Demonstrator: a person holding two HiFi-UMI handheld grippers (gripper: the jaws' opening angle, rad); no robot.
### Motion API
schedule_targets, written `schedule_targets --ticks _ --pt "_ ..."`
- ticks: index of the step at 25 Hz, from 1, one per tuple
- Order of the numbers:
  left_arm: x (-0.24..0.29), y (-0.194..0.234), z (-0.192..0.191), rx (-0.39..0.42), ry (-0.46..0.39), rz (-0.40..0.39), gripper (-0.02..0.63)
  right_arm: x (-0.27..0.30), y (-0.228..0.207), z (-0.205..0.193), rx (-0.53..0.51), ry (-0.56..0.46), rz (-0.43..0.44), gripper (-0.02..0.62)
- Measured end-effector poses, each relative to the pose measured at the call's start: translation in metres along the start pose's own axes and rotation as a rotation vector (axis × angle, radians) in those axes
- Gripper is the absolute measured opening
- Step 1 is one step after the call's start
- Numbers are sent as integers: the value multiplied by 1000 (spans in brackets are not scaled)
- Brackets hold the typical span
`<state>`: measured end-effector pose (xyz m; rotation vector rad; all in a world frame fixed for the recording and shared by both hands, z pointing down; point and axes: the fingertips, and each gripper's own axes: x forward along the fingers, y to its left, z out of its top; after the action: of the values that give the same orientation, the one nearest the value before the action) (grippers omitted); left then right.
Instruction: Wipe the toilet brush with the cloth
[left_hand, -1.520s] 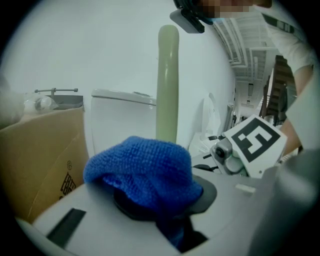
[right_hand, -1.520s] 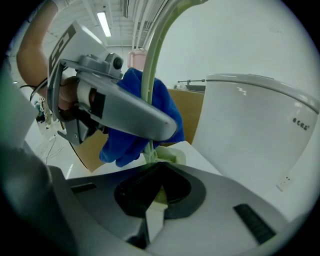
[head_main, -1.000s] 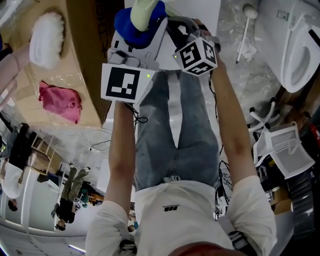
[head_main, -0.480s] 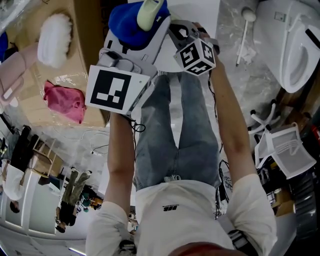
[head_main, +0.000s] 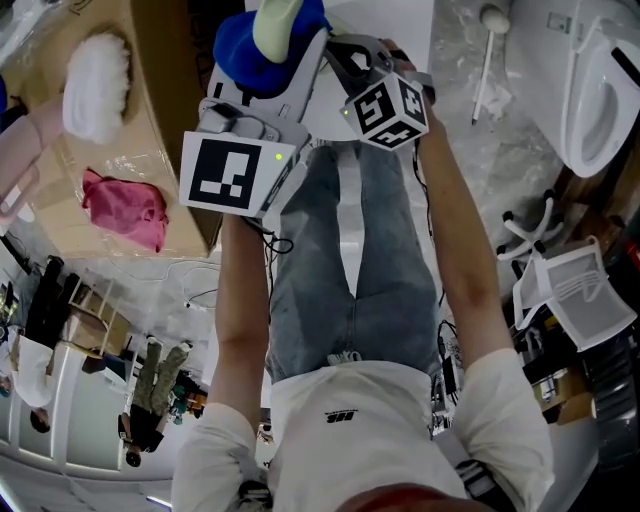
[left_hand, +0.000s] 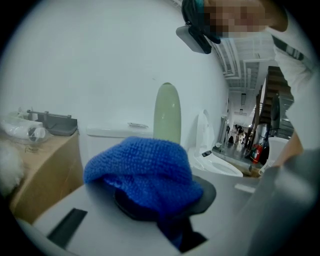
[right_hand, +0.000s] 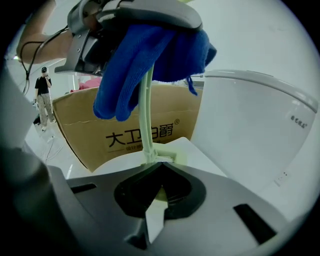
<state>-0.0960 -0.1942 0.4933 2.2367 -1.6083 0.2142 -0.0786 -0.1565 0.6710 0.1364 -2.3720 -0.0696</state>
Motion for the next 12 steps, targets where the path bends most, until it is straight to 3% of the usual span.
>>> schedule_targets --ticks 12 --pt "22 8 -75 -46 65 31 74 0 0 0 14 -11 -13 -6"
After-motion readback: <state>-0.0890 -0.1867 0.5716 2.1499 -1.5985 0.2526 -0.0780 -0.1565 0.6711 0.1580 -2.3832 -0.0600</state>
